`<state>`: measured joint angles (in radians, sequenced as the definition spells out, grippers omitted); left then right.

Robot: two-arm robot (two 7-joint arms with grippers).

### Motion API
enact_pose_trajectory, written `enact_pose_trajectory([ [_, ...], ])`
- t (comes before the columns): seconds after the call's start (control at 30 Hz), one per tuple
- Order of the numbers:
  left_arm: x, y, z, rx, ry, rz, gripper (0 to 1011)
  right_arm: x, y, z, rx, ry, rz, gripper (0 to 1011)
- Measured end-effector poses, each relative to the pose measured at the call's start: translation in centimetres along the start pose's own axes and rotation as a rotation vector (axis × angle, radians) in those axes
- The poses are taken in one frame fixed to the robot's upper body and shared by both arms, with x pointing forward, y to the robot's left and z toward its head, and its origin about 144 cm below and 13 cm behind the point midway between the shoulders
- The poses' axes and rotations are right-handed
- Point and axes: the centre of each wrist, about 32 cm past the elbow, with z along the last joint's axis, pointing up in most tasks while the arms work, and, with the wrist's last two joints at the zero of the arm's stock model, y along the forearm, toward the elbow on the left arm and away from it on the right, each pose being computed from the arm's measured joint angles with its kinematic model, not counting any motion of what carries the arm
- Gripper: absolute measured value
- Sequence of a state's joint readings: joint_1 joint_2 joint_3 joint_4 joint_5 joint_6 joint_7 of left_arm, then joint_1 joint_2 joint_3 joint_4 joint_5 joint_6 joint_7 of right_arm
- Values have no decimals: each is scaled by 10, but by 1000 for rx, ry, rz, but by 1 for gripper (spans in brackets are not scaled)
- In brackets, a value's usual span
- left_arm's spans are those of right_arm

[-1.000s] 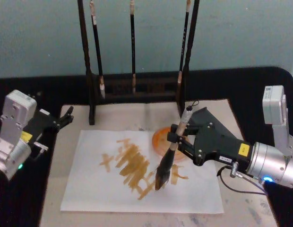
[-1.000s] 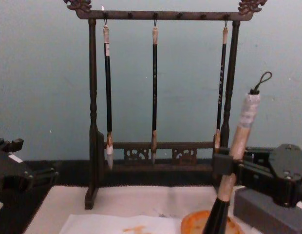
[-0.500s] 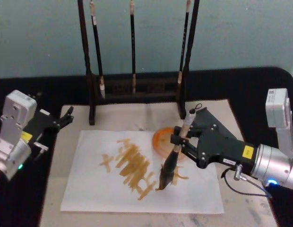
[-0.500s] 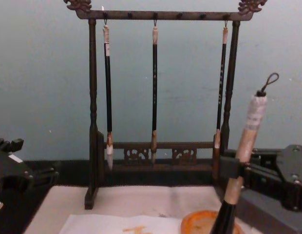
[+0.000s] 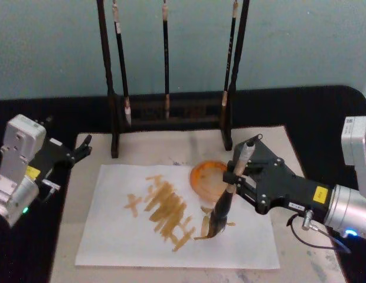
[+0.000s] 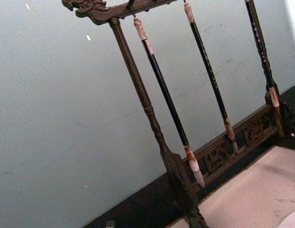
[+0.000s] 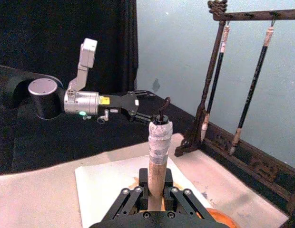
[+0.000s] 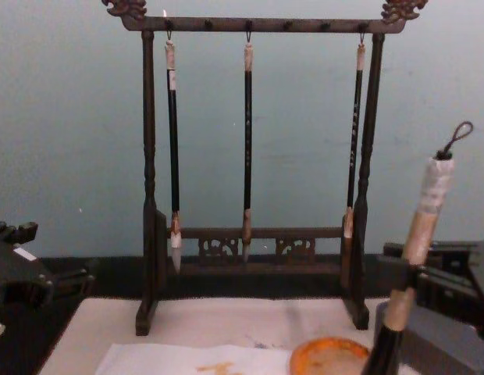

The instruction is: Pick up the brush from the inkstone, write on the paper, then place the brush back to its original position.

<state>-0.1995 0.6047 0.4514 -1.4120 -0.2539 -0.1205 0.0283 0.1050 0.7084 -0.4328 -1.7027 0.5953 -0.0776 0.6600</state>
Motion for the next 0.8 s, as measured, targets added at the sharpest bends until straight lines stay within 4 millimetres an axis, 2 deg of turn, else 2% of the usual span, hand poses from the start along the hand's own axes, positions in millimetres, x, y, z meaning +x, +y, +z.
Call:
enact_pose_trajectory([
  [0.8,0,0,0,0,0,0,1009,-6,-22,3,-3,-14,-62,177],
])
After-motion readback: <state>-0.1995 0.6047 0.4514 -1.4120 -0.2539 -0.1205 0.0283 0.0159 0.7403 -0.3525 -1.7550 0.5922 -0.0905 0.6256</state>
